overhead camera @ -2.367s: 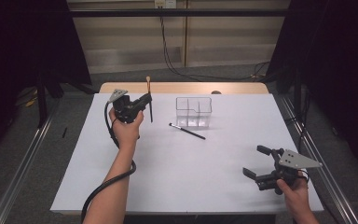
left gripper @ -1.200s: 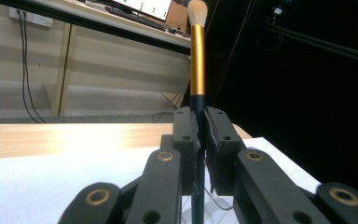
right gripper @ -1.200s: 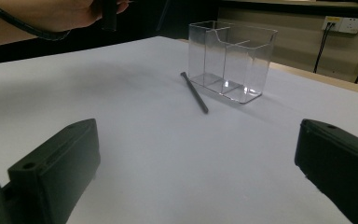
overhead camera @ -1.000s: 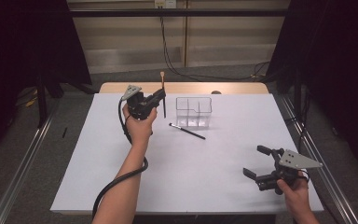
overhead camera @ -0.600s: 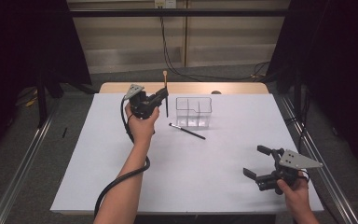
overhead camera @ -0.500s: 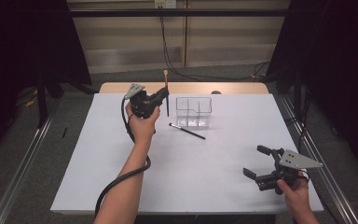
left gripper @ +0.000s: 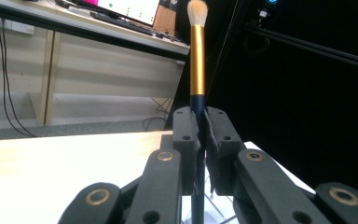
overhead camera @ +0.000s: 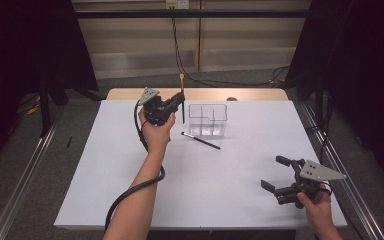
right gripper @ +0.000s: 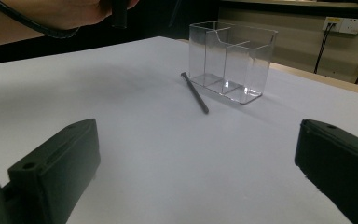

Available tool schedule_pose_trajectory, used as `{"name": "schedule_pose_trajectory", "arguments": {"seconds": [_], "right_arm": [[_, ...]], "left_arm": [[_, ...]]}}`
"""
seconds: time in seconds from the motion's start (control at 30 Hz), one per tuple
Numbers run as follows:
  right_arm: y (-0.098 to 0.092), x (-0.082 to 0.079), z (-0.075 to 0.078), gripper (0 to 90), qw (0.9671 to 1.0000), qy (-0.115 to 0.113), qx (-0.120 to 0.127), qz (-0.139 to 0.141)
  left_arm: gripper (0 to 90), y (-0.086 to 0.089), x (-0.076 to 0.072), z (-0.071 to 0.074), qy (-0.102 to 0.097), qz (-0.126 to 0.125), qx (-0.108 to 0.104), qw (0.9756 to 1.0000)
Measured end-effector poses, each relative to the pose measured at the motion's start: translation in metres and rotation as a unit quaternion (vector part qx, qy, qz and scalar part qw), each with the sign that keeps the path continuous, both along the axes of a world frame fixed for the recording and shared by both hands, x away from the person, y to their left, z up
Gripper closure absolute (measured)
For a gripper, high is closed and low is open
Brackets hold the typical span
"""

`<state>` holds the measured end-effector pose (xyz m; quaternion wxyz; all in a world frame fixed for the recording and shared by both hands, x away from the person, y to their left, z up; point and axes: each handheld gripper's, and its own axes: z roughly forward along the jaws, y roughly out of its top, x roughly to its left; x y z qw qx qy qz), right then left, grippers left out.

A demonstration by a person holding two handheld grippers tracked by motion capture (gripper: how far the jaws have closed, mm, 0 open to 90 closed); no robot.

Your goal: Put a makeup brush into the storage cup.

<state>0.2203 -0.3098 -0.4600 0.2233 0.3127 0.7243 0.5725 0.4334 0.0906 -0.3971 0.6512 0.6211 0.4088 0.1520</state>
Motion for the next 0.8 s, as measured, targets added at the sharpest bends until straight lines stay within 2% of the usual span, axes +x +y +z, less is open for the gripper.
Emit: {"name": "schedule_pose_trajectory", "arguments": {"seconds": [0.3,0.8], "right_arm": [[0.000,0.000,0.000,0.0,1.0000,0.001,0.000,0.001],[-0.002,0.000,0.000,0.0,1.0000,0.001,0.002,0.001]], "left_arm": [[83.6,-0.008,0.004,0.005,-0.012,-0.004,0.003,0.9999],[83.6,-0.019,0.011,0.007,-0.015,-0.008,0.011,0.9998]]}}
